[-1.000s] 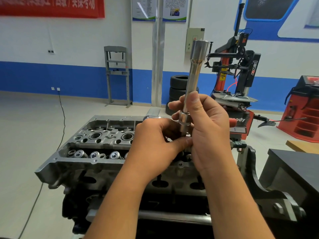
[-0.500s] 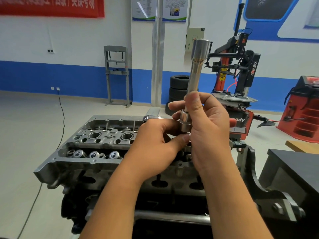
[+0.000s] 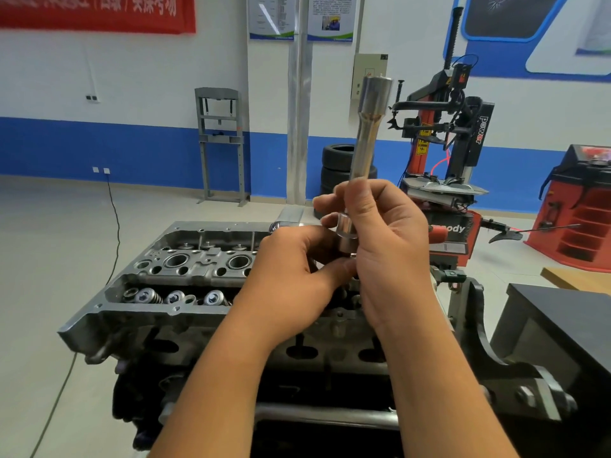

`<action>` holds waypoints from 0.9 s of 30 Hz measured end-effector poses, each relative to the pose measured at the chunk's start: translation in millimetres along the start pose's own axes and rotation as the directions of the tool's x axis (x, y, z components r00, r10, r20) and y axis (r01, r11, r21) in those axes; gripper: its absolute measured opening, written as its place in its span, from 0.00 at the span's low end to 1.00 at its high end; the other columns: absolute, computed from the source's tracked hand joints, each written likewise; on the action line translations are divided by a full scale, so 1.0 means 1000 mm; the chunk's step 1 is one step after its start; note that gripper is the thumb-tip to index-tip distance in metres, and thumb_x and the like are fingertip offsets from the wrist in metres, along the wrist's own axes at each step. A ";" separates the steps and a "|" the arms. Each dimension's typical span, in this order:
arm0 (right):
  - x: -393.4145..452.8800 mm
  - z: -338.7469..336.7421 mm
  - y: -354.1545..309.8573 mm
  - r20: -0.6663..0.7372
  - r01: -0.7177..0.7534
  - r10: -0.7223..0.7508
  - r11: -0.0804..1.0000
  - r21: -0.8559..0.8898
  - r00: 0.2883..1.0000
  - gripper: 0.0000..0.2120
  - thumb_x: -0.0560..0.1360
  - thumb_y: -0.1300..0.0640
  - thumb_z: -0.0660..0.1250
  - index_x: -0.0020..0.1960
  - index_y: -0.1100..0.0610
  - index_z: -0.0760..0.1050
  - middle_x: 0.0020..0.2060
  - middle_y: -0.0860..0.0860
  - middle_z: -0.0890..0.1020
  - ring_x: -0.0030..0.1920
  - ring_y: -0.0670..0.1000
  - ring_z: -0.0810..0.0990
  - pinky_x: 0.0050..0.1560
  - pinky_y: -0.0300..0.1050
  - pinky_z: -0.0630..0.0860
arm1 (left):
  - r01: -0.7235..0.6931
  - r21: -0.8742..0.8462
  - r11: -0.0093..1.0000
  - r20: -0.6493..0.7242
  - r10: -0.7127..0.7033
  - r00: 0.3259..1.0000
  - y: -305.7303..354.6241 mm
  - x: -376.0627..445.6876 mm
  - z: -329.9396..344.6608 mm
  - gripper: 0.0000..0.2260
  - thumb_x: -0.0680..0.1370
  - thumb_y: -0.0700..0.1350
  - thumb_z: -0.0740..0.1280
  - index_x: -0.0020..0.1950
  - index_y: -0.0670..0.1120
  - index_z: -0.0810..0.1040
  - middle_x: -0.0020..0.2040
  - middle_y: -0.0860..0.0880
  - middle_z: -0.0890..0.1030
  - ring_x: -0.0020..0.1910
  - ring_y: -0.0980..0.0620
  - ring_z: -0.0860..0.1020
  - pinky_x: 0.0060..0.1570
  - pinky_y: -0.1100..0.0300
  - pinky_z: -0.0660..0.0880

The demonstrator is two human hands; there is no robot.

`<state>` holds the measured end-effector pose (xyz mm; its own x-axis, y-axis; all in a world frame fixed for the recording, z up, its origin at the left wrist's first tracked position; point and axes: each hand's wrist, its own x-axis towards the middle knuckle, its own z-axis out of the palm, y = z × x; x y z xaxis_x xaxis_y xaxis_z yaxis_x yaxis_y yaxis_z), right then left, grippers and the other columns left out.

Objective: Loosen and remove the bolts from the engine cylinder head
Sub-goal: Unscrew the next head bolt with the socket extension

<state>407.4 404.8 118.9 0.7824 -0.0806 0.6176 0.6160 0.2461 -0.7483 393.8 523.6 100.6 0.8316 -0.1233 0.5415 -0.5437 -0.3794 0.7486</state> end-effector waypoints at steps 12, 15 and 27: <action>0.000 0.000 -0.002 0.024 -0.002 0.001 0.999 0.055 1.000 0.20 0.75 0.39 0.66 0.49 0.58 0.77 0.40 0.55 0.87 0.40 0.51 0.85 0.44 0.46 0.83 | -0.005 -0.004 1.000 0.093 0.005 0.996 0.000 -0.001 -0.001 0.09 0.82 0.42 0.71 0.48 0.57 0.84 0.40 0.62 0.85 0.39 0.63 0.82 0.39 0.68 0.76; 0.001 0.001 -0.002 -0.003 -0.032 0.032 0.997 0.069 0.999 0.19 0.80 0.40 0.65 0.49 0.57 0.79 0.40 0.55 0.87 0.39 0.50 0.84 0.41 0.44 0.81 | 0.014 0.057 0.998 0.012 -0.014 1.000 0.001 -0.001 0.003 0.05 0.79 0.43 0.74 0.51 0.54 0.85 0.44 0.59 0.86 0.45 0.61 0.84 0.49 0.54 0.82; 0.002 0.001 0.001 0.016 -0.016 0.015 0.999 0.045 1.000 0.18 0.83 0.45 0.61 0.48 0.56 0.81 0.41 0.55 0.87 0.41 0.49 0.85 0.43 0.42 0.82 | 0.016 0.004 1.000 0.051 -0.016 0.999 -0.006 0.002 0.001 0.05 0.80 0.43 0.74 0.49 0.54 0.85 0.42 0.55 0.87 0.43 0.56 0.84 0.47 0.51 0.80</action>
<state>409.3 406.1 119.3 0.7902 -0.0618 0.6098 0.5987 0.2910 -0.7463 398.6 524.9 96.9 0.8451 -0.1641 0.5088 -0.5298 -0.3847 0.7559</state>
